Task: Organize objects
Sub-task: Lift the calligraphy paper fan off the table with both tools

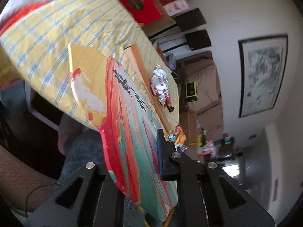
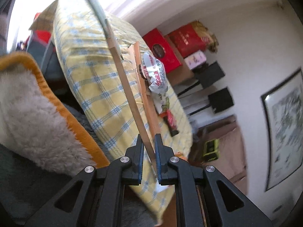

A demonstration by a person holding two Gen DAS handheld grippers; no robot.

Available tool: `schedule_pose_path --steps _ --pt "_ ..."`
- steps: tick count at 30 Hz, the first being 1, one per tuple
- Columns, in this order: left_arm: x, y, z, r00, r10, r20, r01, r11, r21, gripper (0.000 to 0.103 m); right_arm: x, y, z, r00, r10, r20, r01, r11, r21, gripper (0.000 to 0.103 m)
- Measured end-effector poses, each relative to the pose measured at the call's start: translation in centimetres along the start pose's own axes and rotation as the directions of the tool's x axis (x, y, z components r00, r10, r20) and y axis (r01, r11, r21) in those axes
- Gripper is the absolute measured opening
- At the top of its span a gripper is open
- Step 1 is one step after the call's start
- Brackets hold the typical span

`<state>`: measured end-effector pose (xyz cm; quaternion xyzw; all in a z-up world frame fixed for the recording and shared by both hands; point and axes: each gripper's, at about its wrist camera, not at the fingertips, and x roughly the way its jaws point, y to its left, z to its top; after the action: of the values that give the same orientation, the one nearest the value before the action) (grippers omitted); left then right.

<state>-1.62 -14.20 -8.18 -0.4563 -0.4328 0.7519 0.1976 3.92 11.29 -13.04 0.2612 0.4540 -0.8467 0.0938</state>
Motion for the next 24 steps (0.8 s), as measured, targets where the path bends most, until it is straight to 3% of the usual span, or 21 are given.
schedule_pose_path --steps 2,5,9,17,24 --pt "-0.3 -1.3 -0.2 0.999 0.035 0.017 -0.036 0.998 0.059 0.012 0.0 -1.7 0.1 0.996 0.089 -0.015 -0.087 0.988 0.126 0.011" --pt "-0.8 -2.8 -0.5 0.997 0.069 0.044 -0.074 0.989 0.128 0.013 -0.2 -2.9 0.0 0.989 0.150 -0.016 -0.143 0.965 0.220 0.012" --pt "-1.3 -4.8 -0.9 0.990 0.115 0.086 -0.131 0.968 0.212 0.015 -0.7 -4.0 0.1 0.986 0.168 -0.010 -0.159 0.948 0.277 0.013" --pt "-1.0 -8.3 -2.0 0.982 0.146 0.116 -0.175 0.936 0.305 0.017 -1.5 -6.0 -0.6 0.985 0.172 -0.011 -0.156 0.918 0.364 0.014" --pt "-1.5 -12.8 -3.9 0.964 0.168 0.207 -0.245 0.863 0.441 0.019 -3.3 -8.3 -1.6 0.986 0.167 -0.005 -0.147 0.885 0.441 0.015"
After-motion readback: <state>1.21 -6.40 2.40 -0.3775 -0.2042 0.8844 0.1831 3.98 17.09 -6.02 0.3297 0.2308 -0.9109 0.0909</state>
